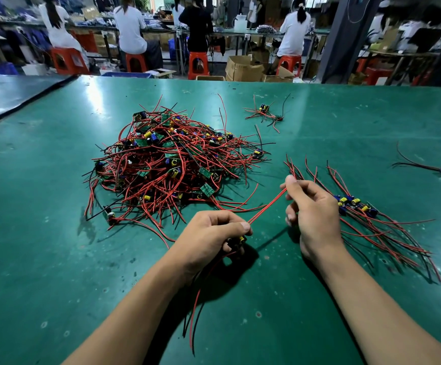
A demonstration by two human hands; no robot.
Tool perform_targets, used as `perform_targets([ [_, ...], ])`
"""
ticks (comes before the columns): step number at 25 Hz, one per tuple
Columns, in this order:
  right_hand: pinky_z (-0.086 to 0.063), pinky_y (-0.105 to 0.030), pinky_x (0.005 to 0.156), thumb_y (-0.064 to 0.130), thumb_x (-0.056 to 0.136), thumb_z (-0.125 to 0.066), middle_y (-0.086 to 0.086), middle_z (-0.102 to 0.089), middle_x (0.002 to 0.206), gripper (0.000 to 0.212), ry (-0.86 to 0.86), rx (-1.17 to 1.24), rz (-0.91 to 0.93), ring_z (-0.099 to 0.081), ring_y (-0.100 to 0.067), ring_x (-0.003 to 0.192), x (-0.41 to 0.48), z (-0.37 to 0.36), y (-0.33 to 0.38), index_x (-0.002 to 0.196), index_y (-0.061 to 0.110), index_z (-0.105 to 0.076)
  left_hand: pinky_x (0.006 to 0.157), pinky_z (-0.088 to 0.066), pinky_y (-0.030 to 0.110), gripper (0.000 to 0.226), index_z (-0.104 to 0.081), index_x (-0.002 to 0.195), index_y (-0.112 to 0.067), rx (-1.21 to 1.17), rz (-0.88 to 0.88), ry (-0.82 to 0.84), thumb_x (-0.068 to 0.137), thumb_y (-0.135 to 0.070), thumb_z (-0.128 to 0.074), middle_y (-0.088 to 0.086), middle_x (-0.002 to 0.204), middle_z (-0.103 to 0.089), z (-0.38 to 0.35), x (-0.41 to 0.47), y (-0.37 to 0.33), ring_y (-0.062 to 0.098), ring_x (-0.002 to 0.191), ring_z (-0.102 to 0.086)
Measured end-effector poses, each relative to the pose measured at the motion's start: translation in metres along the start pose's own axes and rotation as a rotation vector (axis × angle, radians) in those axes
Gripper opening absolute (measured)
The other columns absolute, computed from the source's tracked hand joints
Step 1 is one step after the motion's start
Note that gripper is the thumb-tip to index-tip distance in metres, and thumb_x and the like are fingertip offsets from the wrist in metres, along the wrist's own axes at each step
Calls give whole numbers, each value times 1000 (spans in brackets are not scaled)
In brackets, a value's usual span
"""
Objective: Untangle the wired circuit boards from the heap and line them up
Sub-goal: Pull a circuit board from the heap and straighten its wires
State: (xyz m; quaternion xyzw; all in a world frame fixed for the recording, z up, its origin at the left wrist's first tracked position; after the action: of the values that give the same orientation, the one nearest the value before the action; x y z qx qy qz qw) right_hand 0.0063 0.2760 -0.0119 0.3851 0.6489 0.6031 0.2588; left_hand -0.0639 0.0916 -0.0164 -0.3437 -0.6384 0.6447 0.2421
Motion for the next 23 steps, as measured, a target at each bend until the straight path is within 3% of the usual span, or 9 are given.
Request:
perform_targets([
  [4, -24, -17, 34, 25, 97, -60, 5, -45, 57, 29, 98, 399, -391, -30, -5, 35, -6, -14, -15, 71, 12, -60, 50, -34, 19, 13, -69, 77, -5, 6, -2, 14, 89, -8, -64, 2, 59, -60, -1, 1, 1, 13, 49, -58],
  [7, -22, -15, 32, 20, 96, -58, 3, -41, 55, 33, 124, 515, -505, -27, -4, 32, -8, -16, -17, 64, 10, -56, 51, -36, 21, 12, -69, 78, -5, 7, 1, 21, 88, -8, -65, 2, 57, -61, -2, 0, 1, 13, 49, -58],
  [10, -23, -15, 33, 21, 94, -61, 3, -41, 56, 32, 131, 504, -507, -28, -4, 33, -9, -16, -19, 64, 10, -59, 56, -36, 28, 12, -69, 76, -4, -29, 7, 3, 87, -6, -65, 5, 60, -60, 0, 1, 2, 16, 50, -58],
  [13, -27, -16, 36, 36, 80, -73, 6, -48, 59, 25, 157, 394, -446, -32, -4, 39, -10, -17, -16, 77, 11, -70, 55, -36, 27, 11, -70, 79, -2, -57, 15, -26, 88, -6, -65, 11, 62, -59, 2, 1, 3, 16, 49, -59],
  [16, -31, -17, 39, 52, 71, -74, 8, -55, 62, 48, 165, 323, -399, -36, -5, 43, -9, -17, -16, 97, 11, -73, 52, -40, 20, 11, -71, 83, -2, -61, 12, -70, 88, -10, -66, 8, 64, -62, 4, 0, 4, 15, 53, -59],
  [19, -34, -17, 39, 60, 72, -70, 7, -58, 65, 62, 140, 315, -407, -41, -5, 44, -9, -16, -18, 105, 8, -73, 53, -38, 19, 18, -73, 87, -2, -115, 14, -116, 91, -18, -66, 3, 65, -58, 6, 2, 6, 13, 57, -50],
  [23, -37, -17, 39, 59, 85, -63, 6, -59, 65, 55, 138, 314, -433, -44, -5, 45, -9, -14, -21, 105, 8, -72, 48, -48, 14, 25, -75, 88, -3, -241, 52, -93, 94, -22, -61, 2, 65, -61, 5, 1, 7, 8, 50, -55],
])
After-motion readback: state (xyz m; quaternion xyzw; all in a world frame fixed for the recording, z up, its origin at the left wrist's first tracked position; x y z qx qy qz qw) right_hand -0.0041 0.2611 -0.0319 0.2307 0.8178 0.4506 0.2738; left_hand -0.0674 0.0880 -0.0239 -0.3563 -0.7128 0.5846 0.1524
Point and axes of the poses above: each hand's wrist, its own x-axis towards the middle knuckle, its own z-axis out of the back of the hand, y = z × x, the point moved 8 cm from there along x, towards the middle knuckle
